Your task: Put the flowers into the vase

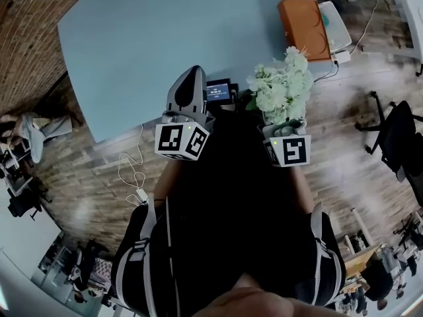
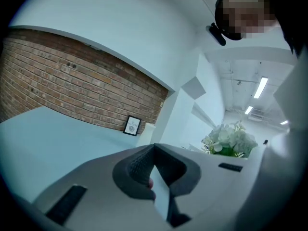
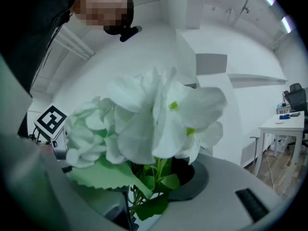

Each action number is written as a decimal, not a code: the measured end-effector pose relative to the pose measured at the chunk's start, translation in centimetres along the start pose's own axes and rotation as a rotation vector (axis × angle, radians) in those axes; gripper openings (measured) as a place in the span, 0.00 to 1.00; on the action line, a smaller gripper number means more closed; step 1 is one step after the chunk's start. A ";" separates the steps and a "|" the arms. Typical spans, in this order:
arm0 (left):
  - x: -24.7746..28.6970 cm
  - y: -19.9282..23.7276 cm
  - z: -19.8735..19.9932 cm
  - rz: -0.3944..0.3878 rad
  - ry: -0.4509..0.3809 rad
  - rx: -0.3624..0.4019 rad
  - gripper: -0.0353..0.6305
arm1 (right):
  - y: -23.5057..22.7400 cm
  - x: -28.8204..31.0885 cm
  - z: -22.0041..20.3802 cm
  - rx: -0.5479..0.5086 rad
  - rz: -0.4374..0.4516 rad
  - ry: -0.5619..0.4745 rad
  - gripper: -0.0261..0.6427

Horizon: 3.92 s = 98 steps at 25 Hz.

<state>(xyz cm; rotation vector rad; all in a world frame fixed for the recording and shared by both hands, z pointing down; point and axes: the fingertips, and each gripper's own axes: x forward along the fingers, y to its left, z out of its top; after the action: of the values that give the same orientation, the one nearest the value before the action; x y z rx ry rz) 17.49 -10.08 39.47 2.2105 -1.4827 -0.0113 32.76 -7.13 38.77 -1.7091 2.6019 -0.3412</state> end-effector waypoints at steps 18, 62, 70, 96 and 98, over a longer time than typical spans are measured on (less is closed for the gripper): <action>2.8 -4.3 -2.4 0.129 -0.016 -0.037 0.08 | -6.0 2.4 0.9 -0.066 0.198 0.036 0.32; 13.5 -2.3 3.6 0.303 -0.130 -0.043 0.08 | -15.9 17.9 5.4 -0.143 0.284 0.078 0.32; 15.3 -1.6 4.1 0.265 -0.130 -0.068 0.08 | -15.4 22.0 7.4 -0.223 0.294 0.035 0.32; 13.5 3.4 2.8 0.369 -0.115 -0.111 0.08 | -14.6 30.9 16.1 -0.429 0.345 -0.123 0.32; 13.4 3.3 2.6 0.371 -0.113 -0.118 0.08 | -14.5 31.1 17.5 -0.430 0.354 -0.145 0.32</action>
<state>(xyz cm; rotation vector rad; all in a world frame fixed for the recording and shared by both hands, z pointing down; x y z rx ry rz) 19.50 -23.83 41.76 1.8412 -1.8823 -0.1012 35.49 -43.97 27.86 -1.2420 2.9345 0.3589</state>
